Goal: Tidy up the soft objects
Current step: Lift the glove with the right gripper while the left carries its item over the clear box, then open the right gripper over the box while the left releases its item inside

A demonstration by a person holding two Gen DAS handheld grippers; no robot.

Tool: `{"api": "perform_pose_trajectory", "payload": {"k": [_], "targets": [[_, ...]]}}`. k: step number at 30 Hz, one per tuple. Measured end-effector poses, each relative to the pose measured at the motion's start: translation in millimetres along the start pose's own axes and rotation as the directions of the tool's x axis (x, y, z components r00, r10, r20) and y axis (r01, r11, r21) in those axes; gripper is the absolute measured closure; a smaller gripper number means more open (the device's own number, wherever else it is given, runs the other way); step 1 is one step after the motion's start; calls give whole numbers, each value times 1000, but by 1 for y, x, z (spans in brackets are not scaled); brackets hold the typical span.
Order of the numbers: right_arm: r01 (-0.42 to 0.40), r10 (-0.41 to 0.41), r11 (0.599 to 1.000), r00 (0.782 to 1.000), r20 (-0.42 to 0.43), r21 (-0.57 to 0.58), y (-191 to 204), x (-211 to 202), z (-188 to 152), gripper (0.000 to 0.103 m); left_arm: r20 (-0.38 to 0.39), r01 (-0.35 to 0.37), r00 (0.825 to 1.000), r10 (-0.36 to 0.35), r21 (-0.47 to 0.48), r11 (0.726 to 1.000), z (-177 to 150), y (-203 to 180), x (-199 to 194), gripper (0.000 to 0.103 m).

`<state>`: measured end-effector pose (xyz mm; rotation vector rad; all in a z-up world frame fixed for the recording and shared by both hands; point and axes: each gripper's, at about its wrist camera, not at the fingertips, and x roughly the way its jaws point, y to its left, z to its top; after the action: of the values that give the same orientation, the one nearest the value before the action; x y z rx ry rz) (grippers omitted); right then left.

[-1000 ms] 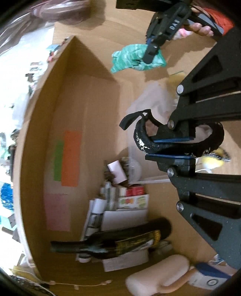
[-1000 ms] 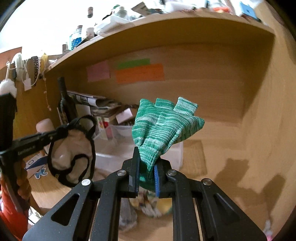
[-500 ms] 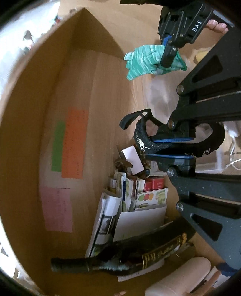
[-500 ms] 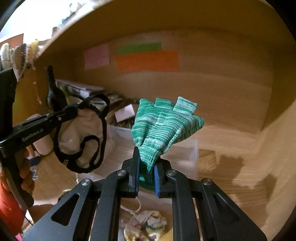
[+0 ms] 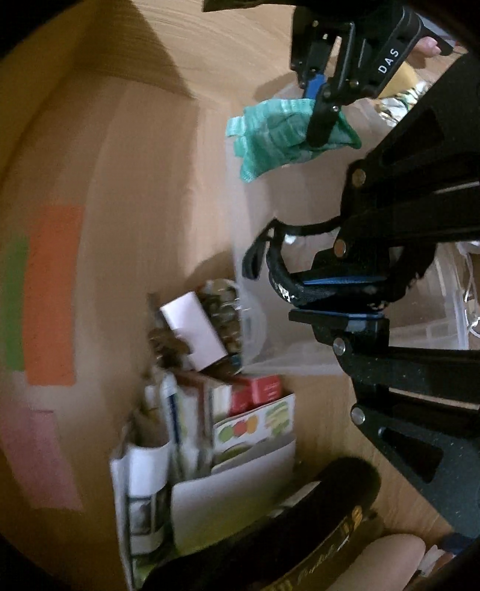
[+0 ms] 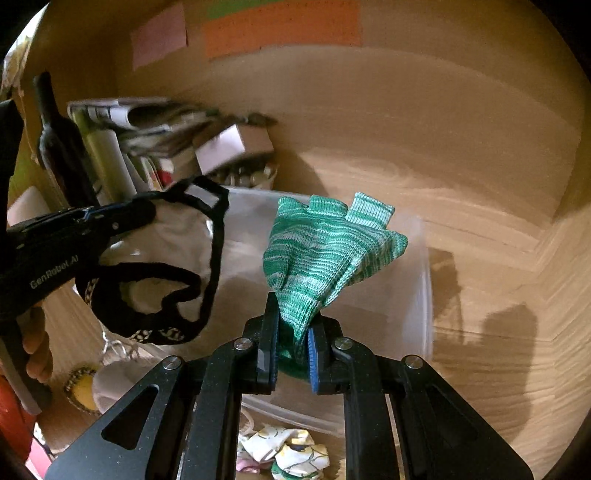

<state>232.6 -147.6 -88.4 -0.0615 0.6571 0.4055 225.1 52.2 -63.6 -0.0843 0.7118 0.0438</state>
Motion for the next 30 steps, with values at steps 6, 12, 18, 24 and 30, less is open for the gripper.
{"api": "perform_pose_trajectory", "payload": {"k": [6, 12, 18, 24, 30], "targets": [[20, -21, 999, 999, -29, -28, 8, 4, 0, 86, -53, 19, 998, -18, 19, 1000, -3, -2, 2, 91], [53, -52, 997, 998, 28, -55, 18, -8, 4, 58, -17, 18, 1000, -18, 39, 999, -3, -5, -18, 57], [77, -67, 995, 987, 143, -69, 24, -47, 8, 40, 75, 9, 997, -14, 69, 998, 2, -8, -51, 42], [98, -76, 993, 960, 270, -67, 29, -97, 3, 23, 173, -22, 985, 10, 69, 997, 0, -6, -86, 25], [106, -86, 993, 946, 314, -48, 27, -121, -17, 18, 196, -28, 980, 15, 62, 998, -17, 4, -105, 12]]}}
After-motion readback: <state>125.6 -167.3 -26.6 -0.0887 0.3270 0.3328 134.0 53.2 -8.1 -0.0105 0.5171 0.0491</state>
